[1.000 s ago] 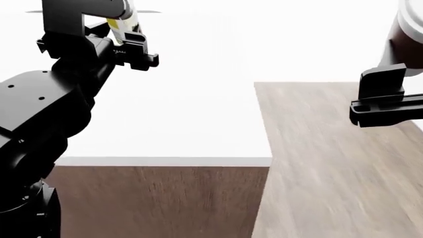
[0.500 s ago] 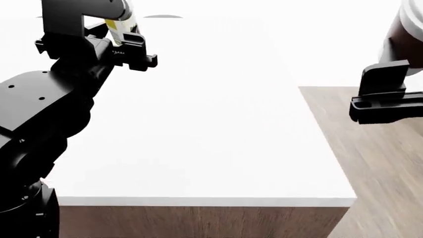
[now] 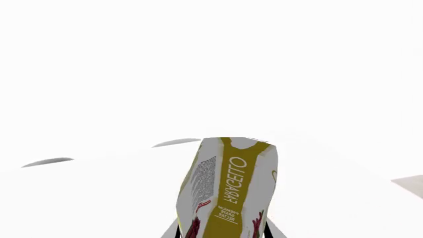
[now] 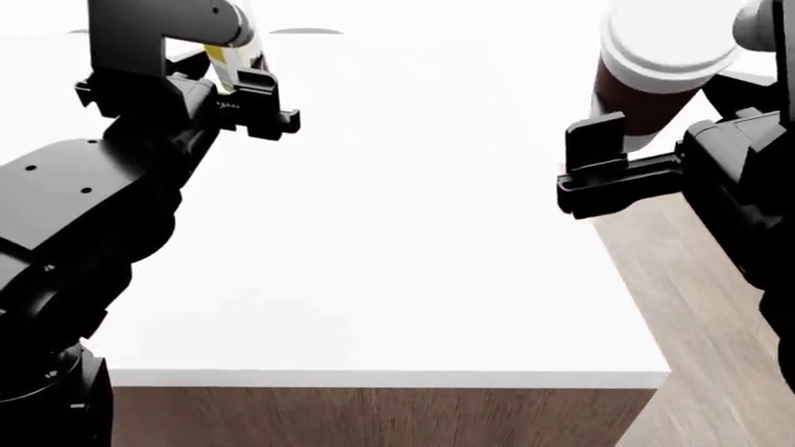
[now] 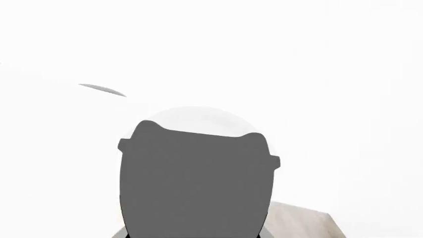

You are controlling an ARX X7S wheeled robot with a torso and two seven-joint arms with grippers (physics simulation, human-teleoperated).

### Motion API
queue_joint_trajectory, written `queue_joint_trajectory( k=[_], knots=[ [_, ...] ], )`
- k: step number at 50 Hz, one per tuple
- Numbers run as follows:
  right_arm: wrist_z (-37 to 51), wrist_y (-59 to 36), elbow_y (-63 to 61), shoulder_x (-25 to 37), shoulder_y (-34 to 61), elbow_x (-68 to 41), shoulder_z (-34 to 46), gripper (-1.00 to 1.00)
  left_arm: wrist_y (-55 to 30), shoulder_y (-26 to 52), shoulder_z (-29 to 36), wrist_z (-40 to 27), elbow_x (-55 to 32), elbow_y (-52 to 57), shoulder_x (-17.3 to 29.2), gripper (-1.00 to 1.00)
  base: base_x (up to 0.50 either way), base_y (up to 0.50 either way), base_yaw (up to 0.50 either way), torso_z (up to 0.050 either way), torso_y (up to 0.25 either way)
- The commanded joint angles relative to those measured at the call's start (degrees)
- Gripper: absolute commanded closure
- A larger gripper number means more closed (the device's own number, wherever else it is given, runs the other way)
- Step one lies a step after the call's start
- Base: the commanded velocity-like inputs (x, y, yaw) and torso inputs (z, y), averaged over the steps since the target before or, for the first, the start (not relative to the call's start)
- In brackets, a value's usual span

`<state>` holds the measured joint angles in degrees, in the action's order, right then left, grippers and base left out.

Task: Move the drinks to the dining counter.

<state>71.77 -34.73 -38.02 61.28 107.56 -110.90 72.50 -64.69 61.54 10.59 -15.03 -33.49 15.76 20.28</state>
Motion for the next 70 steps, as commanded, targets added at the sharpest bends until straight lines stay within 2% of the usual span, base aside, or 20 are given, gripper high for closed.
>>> queue_joint_trajectory(
  k=[1, 7, 12, 14, 17, 29, 44, 70],
  knots=[
    [-6.5, 0.8, 6.5, -5.1, -4.9, 5.1, 1.7, 1.00, 0.9, 0.2, 0.4, -0.3, 0.5, -0.7, 0.1, 1.00, 0.00, 0.00, 0.00, 0.000, 0.000],
    [-7.9, 2.7, 8.7, -7.3, -7.5, 8.3, 2.4, 1.00, -0.7, 0.6, 2.2, 0.3, 0.5, -2.0, 0.6, 1.00, 0.00, 0.00, 0.00, 0.000, 0.000],
    [-14.4, 6.0, 9.4, -8.4, -10.9, 12.0, 2.2, 1.00, -0.7, -0.2, 3.1, 0.6, 0.6, -2.2, 0.8, 1.00, 0.00, 0.00, 0.00, 0.000, 0.002],
    [-13.6, 6.3, 9.6, -8.7, -11.4, 12.4, 2.3, 1.00, -0.7, -0.5, 3.9, 0.9, 0.7, -2.4, 1.0, 1.00, 0.00, 0.00, 0.00, 0.000, 0.000],
    [-16.8, 8.5, 11.6, -9.2, -13.6, 14.1, 2.4, 1.00, 0.2, -1.3, 4.6, 1.3, 1.2, -3.7, 1.2, 1.00, 0.00, 0.00, 0.00, 0.003, 0.000],
    [-24.6, 16.2, 17.2, -11.5, -21.1, 14.2, 1.7, 1.00, 3.1, -5.1, 4.7, 1.5, 1.5, -4.8, 1.2, 1.00, 0.00, 0.00, 0.00, 0.000, 0.001],
    [-25.9, 17.6, 19.3, -12.2, -24.4, 14.3, 2.5, 1.00, 4.6, -6.5, 5.3, 1.6, 1.8, -6.1, 1.1, 1.00, 0.00, 0.00, 0.00, 0.000, 0.001],
    [-26.2, 14.8, 20.6, -13.0, -25.1, 12.7, 4.0, 1.00, 5.2, -6.6, 5.4, 1.4, 1.6, -6.3, 1.3, 1.00, 0.00, 0.00, 0.00, 0.000, 0.001]
  ],
)
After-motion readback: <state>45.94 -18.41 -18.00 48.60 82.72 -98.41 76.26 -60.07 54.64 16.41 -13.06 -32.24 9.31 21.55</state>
